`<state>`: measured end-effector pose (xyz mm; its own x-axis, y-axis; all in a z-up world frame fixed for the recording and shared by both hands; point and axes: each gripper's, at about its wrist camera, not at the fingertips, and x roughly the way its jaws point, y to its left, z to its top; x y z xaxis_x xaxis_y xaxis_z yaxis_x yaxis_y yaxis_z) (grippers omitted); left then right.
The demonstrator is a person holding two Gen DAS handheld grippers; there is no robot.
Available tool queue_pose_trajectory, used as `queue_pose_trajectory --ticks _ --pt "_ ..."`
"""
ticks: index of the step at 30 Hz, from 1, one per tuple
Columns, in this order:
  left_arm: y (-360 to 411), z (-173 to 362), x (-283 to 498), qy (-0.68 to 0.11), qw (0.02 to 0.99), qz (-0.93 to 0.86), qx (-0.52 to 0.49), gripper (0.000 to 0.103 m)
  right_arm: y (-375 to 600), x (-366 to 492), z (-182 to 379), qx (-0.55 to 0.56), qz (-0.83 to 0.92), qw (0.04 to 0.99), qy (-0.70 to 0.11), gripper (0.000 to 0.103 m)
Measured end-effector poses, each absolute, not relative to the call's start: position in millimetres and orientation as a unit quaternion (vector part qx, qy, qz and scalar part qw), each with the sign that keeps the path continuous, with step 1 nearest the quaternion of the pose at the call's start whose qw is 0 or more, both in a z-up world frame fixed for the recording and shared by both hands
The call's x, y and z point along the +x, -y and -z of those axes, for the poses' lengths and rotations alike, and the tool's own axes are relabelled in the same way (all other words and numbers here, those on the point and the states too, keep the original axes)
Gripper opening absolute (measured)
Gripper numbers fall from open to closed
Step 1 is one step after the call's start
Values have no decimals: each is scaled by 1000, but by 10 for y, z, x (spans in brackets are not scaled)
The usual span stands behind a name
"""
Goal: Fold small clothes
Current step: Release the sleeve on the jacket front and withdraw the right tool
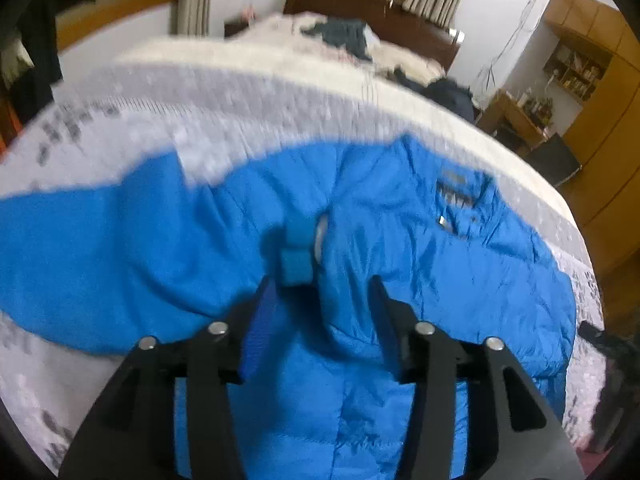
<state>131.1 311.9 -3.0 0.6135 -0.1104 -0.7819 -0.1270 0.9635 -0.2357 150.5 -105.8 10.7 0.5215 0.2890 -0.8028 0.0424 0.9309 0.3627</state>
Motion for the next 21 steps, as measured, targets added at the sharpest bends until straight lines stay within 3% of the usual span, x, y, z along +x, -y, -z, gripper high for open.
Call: queue_pose_trajectory --ticks 6,13,21 --pt "-2776 -217 1360 -435 891 39 -127 56 488 1590 -303 173 -125 838 -502 56" --pt "-2557 319 1590 -494 862 34 -109 56 11 1802 142 144 -105 818 -547 56" --pt "-2514 558 1610 -492 868 38 -64 56 -40 1859 421 116 -113 818 -553 54"
